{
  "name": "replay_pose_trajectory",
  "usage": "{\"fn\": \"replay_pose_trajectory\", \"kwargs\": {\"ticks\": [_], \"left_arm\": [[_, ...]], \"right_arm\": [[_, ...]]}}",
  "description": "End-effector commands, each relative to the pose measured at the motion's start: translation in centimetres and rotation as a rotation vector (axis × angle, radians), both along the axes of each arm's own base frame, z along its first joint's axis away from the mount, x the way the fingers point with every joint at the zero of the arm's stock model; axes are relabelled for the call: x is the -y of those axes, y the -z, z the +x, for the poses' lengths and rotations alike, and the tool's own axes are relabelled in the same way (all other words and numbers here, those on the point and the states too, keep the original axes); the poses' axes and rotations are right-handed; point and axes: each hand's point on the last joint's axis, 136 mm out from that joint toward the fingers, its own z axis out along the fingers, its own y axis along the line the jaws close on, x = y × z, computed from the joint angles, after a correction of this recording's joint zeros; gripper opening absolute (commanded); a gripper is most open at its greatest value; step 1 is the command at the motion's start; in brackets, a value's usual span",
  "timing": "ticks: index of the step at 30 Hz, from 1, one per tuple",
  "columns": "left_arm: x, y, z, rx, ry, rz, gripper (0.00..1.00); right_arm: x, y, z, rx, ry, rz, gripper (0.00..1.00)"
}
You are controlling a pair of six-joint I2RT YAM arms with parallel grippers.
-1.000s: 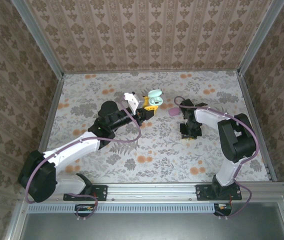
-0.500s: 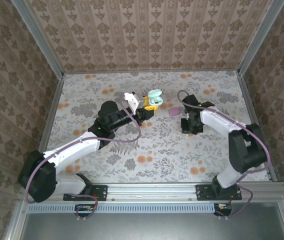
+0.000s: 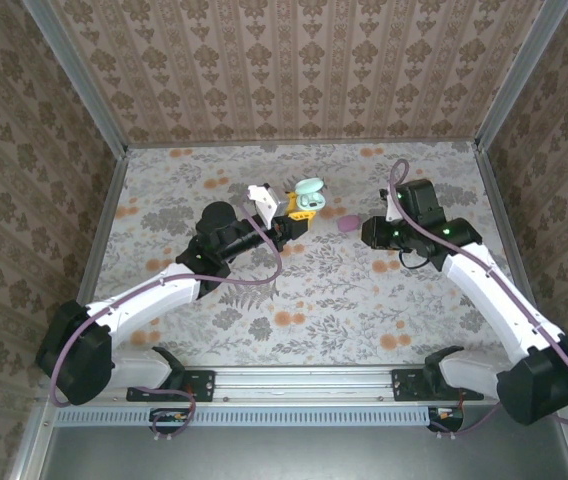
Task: Insert wireless bluetooth earbuds into charging case
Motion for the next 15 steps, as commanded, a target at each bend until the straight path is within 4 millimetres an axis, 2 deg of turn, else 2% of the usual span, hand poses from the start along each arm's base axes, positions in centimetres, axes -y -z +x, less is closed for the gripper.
{"fn": "replay_pose_trajectory", "kwargs": {"ticks": [1, 10, 15], "left_arm": [[-0.2, -1.2, -0.1, 0.032, 0.005, -0.026, 0.32], [0.1, -1.5, -0.7, 0.039, 0.042, -0.031, 0.32], [0.6, -1.4, -1.1, 0.028, 0.083, -0.025, 0.32]], "right_arm": [[-1.6, -4.3, -0.4, 0.116, -0.058, 0.110, 0.23], [-3.3, -12.1, -1.5, 0.317, -0.137, 0.264, 0.23], [-4.7, -14.8, -2.3, 0.366, -0.200, 0.316, 0.23]]}}
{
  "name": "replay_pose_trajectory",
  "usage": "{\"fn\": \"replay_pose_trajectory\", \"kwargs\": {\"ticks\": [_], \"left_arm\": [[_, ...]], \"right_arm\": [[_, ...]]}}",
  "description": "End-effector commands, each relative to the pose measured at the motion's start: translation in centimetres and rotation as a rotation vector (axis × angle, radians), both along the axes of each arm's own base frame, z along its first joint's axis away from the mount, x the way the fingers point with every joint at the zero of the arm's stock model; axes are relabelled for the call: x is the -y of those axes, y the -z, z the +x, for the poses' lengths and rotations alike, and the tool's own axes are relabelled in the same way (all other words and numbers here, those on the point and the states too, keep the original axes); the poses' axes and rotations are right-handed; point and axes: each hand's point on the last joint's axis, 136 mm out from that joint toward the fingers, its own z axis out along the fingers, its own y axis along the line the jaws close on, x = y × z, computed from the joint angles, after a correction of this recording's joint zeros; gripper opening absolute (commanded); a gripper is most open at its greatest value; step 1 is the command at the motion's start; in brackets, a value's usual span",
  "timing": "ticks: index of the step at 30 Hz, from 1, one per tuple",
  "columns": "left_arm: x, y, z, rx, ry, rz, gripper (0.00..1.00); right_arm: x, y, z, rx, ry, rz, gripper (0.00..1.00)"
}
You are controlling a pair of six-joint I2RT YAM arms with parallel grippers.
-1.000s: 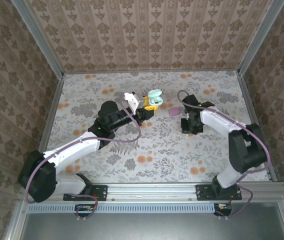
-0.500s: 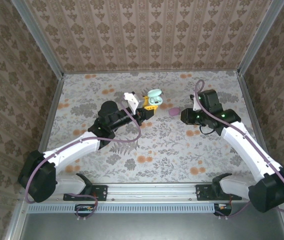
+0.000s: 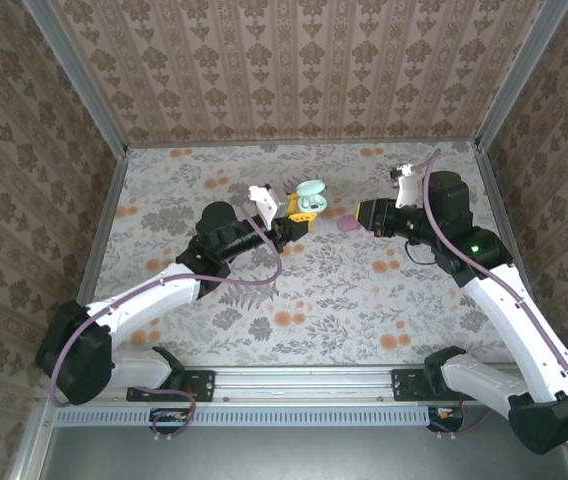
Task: Insert wireless bluetooth earbuds into charging case
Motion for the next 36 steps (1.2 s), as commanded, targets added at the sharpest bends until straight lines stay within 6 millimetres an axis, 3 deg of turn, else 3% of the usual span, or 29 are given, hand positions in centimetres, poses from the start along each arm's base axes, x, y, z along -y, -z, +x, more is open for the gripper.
{"fn": "replay_pose_trajectory", "kwargs": {"ticks": [1, 13, 36], "left_arm": [[0.5, -1.3, -0.6, 0.021, 0.057, -0.024, 0.32], [1.9, -1.2, -1.6, -0.003, 0.160, -0.008, 0.32], [2.4, -1.3, -2.4, -0.024, 0.228, 0.009, 0.32]], "right_arm": [[-1.4, -3.5, -0.9, 0.073, -0.073, 0.067, 0.23], [-3.9, -4.5, -1.8, 0.100, -0.198, 0.051, 0.23], [-4.8, -3.5, -1.0, 0.120, -0.221, -0.007, 0.23]]}}
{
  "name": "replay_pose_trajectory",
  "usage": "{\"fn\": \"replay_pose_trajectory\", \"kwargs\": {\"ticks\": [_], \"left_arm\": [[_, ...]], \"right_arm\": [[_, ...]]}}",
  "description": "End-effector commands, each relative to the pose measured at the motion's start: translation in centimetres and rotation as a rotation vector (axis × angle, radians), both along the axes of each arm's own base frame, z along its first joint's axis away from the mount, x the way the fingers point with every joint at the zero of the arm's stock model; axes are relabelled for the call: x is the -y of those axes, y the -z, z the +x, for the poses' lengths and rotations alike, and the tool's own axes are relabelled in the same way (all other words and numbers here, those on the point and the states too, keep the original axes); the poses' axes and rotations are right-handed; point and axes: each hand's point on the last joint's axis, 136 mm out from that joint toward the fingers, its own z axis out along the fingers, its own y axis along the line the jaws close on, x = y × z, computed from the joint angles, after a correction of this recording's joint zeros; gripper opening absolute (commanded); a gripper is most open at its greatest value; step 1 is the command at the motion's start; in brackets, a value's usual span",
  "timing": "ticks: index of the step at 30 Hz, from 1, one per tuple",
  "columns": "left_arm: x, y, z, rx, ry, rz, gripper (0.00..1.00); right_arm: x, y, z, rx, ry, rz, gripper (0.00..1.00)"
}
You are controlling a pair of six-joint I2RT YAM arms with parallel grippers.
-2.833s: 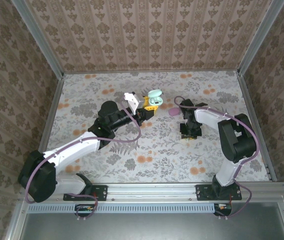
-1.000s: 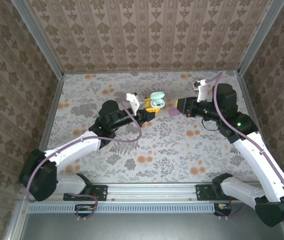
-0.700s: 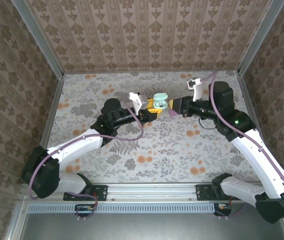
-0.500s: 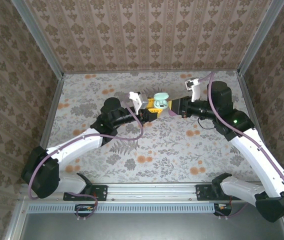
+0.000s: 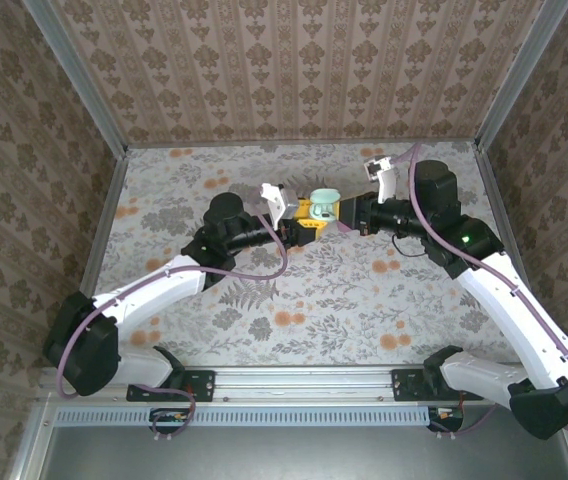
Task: Insert wireless bluetooth earbuds into charging case
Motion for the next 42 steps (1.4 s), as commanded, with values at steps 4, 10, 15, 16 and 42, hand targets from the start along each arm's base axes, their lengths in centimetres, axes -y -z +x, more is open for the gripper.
{"fn": "replay_pose_trajectory", "kwargs": {"ticks": [4, 10, 15, 16, 42], "left_arm": [[0.4, -1.6, -0.6, 0.009, 0.041, -0.027, 0.32], [0.4, -1.6, -0.6, 0.007, 0.041, -0.027, 0.32], [0.5, -1.6, -0.6, 0.009, 0.046, -0.027, 0.32], [0.5, -1.6, -0.6, 0.009, 0.048, -0.027, 0.32], [0.1, -2.0, -0.4, 0.019, 0.023, -0.046, 0.32]], "right_arm": [[-0.3, -0.6, 0.4, 0.050, -0.004, -0.038, 0.22], [-0.3, 0.0, 0.8, 0.052, 0.007, -0.063, 0.22], [0.1, 0.4, 1.3, 0.059, 0.037, -0.084, 0.22], [0.1, 0.5, 1.3, 0.056, 0.042, -0.087, 0.22], [-0.6, 1.9, 0.3, 0.048, -0.022, -0.097, 0.24]]}}
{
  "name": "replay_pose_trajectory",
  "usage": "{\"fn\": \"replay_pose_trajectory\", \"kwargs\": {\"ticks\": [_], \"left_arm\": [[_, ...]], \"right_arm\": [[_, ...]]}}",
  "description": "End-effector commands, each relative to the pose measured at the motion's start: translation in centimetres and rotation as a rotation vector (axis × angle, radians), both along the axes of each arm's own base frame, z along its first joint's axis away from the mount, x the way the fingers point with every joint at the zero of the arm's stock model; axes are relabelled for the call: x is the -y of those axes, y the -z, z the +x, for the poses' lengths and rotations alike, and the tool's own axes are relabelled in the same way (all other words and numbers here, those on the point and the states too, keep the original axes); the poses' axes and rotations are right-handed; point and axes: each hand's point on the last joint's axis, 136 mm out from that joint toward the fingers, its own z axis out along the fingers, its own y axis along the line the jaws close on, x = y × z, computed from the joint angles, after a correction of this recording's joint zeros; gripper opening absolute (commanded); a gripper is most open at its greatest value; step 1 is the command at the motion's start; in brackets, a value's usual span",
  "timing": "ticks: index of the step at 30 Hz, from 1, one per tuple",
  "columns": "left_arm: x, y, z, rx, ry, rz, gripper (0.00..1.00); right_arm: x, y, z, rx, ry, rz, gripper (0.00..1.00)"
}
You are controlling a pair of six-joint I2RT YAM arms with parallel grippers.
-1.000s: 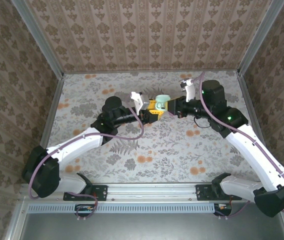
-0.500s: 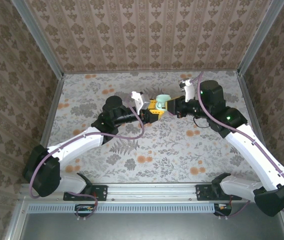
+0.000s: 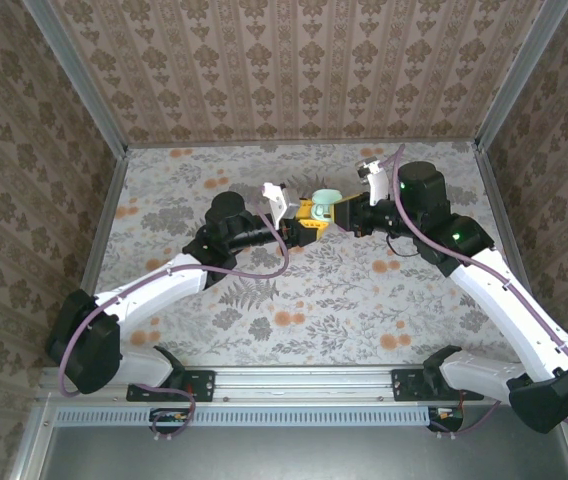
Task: Insert wireless bluetooth earbuds into charging case
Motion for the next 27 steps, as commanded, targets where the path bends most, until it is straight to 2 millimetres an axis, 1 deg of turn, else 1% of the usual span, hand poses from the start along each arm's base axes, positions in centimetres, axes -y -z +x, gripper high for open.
{"fn": "replay_pose_trajectory", "kwargs": {"ticks": [1, 9, 15, 21, 27], "left_arm": [[-0.2, -2.1, -0.4, 0.033, 0.006, -0.049, 0.32], [-0.2, -2.2, -0.3, 0.037, 0.003, -0.051, 0.32], [-0.2, -2.2, -0.3, 0.039, 0.001, -0.051, 0.32], [-0.3, -2.0, -0.3, 0.037, -0.002, -0.049, 0.32], [-0.3, -2.1, -0.3, 0.041, -0.001, -0.051, 0.32]], "right_arm": [[-0.2, 0.2, -0.7, 0.004, -0.027, -0.003, 0.24], [-0.3, -0.2, -0.9, 0.015, -0.038, 0.006, 0.26], [-0.2, -0.2, -0.9, 0.015, -0.032, 0.003, 0.29], [0.0, 0.0, -0.8, 0.013, -0.020, -0.006, 0.30], [0.7, 0.0, -0.4, 0.018, 0.024, -0.025, 0.31]]}}
